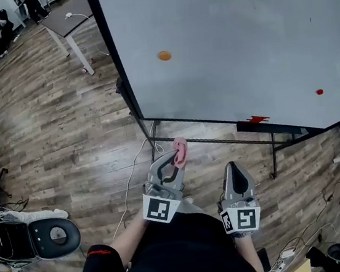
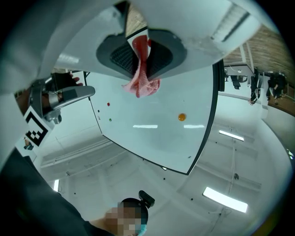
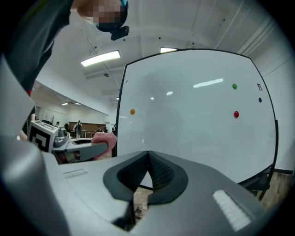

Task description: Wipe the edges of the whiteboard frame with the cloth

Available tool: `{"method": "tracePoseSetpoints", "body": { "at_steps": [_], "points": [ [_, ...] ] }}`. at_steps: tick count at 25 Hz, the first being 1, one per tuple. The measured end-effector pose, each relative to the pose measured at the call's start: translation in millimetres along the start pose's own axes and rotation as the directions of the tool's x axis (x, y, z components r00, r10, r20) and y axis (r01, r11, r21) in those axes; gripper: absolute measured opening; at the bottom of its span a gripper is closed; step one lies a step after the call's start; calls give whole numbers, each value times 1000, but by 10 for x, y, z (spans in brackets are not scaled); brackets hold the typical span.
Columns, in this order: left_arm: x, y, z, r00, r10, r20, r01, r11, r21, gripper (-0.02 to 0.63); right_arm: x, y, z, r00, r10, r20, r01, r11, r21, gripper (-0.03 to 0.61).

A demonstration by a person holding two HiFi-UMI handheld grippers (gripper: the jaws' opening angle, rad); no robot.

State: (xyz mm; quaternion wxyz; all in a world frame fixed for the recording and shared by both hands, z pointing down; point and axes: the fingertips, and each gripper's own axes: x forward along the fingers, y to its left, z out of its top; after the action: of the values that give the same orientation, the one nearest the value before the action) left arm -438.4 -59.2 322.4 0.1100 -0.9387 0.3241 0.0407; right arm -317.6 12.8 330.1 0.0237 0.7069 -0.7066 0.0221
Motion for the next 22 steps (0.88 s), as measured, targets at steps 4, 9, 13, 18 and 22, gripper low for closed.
{"method": "tracePoseSetpoints", "body": {
  "at_steps": [4,9,13,18,22],
  "points": [
    [112,157,-166,999,45,-8,-45,999,-4,48,219,-51,-30,1000,27,-4,-27,1000,-13,2],
    [255,445,-462,992,100,-81,-105,993,-61,48,579,-31,-18,997,72,-32,-73,997,-20,2],
    [451,695,-621,984,144,-100,-154,984,-91,48,934,-19,14,992,117,-53,-119,992,-34,2],
    [502,904,-852,980,160,-121,-172,981,-93,48,1245,90,-1,988,146,-57,-149,988,-47,2],
    [500,1009,-1103,974,155,-164,-169,983,-75,48,1468,139,-79,983,171,-67,-175,983,-52,2]
  ]
}}
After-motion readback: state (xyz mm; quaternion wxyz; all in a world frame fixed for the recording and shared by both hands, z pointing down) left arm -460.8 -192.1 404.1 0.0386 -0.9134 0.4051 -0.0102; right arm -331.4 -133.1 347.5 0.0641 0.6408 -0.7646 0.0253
